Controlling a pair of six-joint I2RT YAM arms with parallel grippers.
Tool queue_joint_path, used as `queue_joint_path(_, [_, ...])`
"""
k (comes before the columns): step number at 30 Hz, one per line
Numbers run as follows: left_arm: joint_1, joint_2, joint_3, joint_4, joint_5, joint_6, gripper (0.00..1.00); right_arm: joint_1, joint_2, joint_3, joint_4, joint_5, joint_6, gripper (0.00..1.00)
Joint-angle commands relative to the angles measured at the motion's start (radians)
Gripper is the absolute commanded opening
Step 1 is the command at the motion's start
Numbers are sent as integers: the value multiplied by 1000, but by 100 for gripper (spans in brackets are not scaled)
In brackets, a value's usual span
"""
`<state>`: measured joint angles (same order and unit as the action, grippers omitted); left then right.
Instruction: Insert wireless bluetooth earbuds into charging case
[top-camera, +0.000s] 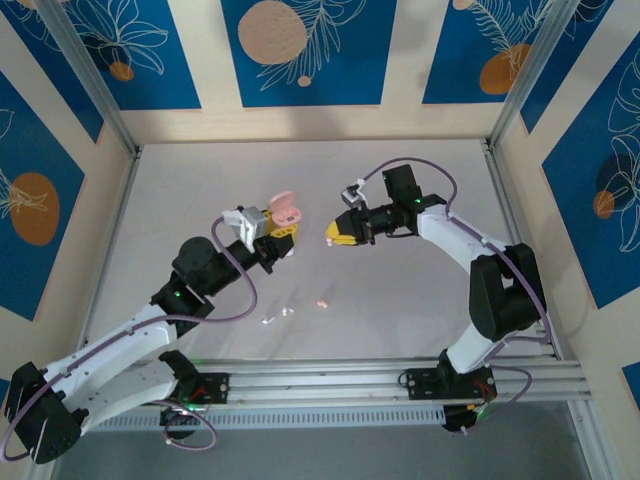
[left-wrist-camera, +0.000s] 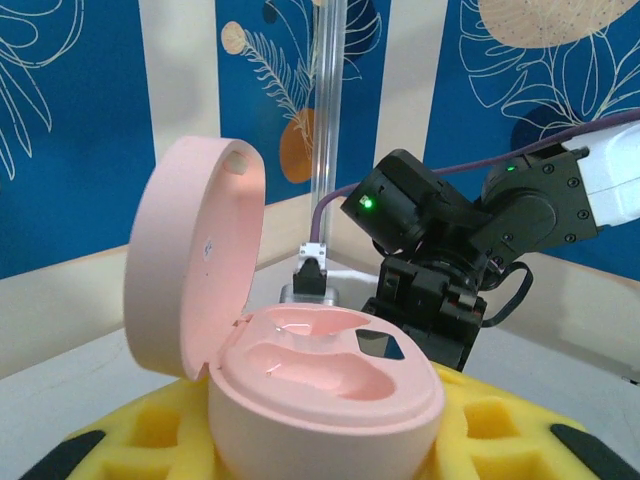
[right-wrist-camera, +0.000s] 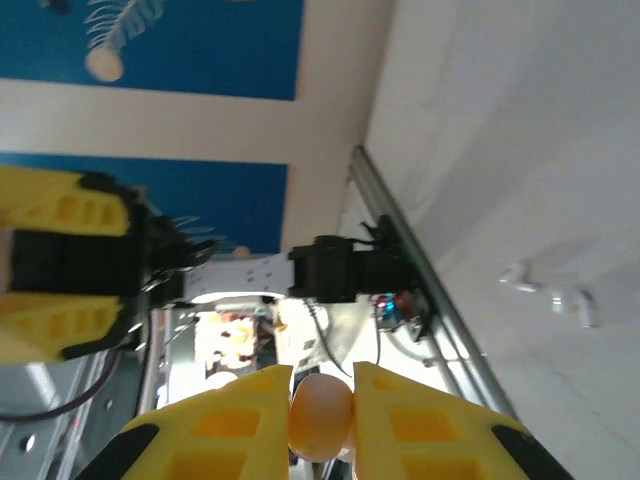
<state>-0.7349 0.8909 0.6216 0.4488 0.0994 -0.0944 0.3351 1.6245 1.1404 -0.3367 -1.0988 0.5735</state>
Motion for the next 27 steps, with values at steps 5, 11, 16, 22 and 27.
queue_joint_path(5, [7, -5, -8, 27, 18, 31, 24, -13, -43, -9, 71, -159, 72, 21])
queue_joint_path(11, [7, 21, -3, 31, 75, 50, 24, -22, -46, 1, 48, -70, 135, 21])
queue_joint_path(16, [7, 62, 0, 36, 143, 79, 24, -24, -78, 7, 35, 3, 169, 21])
queue_joint_path(22, [5, 108, -12, 80, 146, 86, 24, -47, -160, 9, 0, 63, 190, 21])
queue_joint_path(27, [5, 156, -11, 117, 140, 95, 24, -70, -239, -1, 2, 81, 232, 21])
